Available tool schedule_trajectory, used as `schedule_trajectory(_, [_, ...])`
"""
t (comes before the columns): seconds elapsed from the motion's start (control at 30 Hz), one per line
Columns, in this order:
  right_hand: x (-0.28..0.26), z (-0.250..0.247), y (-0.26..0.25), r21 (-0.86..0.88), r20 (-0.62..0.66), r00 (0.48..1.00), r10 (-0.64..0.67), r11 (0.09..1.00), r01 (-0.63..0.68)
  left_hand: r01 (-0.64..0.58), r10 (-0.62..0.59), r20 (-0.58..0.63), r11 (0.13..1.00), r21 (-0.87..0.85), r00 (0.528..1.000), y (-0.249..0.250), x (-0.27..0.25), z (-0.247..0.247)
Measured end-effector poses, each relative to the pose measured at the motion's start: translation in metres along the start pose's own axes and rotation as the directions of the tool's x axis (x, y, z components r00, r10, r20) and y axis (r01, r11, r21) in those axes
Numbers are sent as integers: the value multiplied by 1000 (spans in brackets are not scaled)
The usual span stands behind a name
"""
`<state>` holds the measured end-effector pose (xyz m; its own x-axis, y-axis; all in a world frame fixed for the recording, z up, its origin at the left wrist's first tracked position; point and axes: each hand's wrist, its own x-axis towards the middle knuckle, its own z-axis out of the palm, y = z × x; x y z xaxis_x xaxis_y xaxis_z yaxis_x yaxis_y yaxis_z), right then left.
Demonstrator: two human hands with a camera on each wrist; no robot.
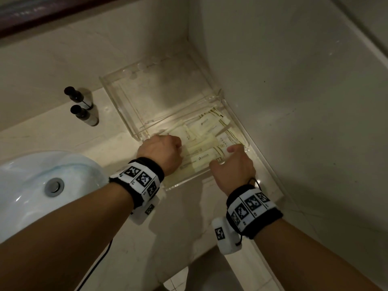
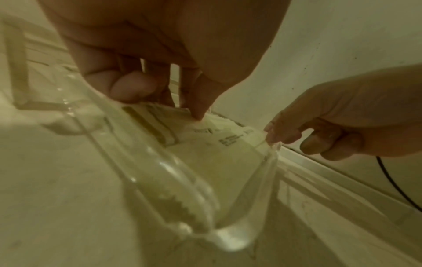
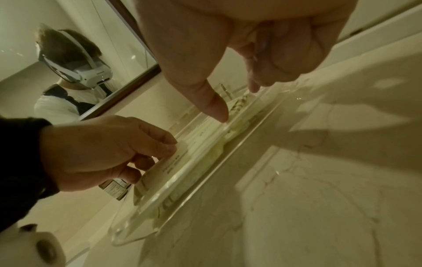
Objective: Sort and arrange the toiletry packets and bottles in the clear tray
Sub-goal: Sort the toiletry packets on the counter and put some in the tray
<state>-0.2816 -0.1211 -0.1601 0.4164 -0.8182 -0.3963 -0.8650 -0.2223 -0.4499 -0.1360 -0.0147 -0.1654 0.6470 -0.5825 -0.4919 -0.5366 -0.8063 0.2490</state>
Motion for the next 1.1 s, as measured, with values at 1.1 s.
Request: schedule_trajectory(1.1, [-168,114,-271,148,125,684,-719,695,704,231,-555,-447,771,-594,702,-269,-187,-77])
